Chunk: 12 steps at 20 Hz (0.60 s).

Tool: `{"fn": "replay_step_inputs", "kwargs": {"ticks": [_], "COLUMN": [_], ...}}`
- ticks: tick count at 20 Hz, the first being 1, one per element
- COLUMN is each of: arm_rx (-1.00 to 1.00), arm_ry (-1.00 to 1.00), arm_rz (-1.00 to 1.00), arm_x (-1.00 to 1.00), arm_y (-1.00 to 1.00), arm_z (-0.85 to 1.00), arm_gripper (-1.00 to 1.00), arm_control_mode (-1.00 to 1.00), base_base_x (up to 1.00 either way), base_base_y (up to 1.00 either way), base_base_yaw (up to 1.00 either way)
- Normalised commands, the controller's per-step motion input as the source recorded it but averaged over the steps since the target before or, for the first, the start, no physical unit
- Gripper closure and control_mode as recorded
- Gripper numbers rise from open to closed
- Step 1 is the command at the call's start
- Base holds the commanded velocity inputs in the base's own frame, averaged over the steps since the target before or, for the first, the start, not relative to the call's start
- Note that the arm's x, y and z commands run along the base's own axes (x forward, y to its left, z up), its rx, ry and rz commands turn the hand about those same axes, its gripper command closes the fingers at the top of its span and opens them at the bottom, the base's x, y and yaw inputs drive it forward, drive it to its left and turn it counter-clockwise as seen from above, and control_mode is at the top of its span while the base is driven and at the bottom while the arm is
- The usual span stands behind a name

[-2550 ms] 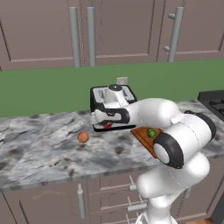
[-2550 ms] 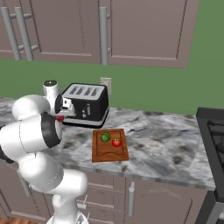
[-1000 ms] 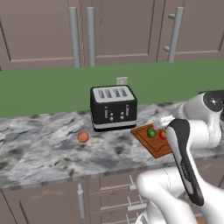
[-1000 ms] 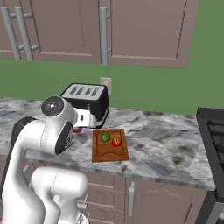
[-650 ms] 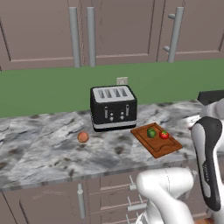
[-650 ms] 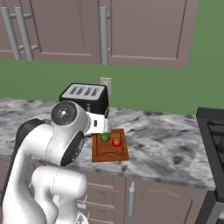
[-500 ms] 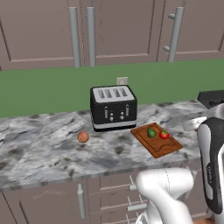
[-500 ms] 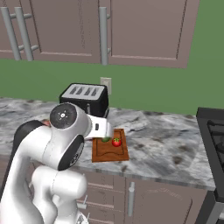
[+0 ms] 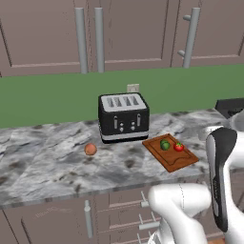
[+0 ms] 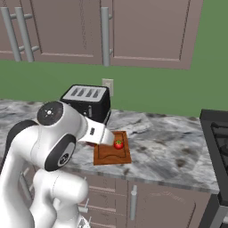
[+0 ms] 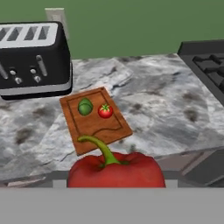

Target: Place the avocado, onion, tomato, and bell pepper on the cutting board.

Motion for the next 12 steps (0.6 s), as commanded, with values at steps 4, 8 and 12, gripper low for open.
{"fn": "replay_step_inputs", "kwargs": {"ticks": [4,8,12], "arm_rx": [0.00,0.00,0.04], "arm_ry": [0.09,0.12,0.01], "arm_rz": [-0.12,-0.11,-0.02], "arm_x": [0.03,0.06,0.00], "arm_y": [0.00,0.00,-0.02], "arm_z": [-0.24,-0.27,-0.19], "arm_gripper": [1.00,1.00,1.00], "arm_control_mode": [-1.00,-1.00,-1.00], "base_base_x": [0.00,0.00,0.00], "base_base_y": [0.00,0.00,0.00], "base_base_yaw": [0.00,0.00,0.00]}}
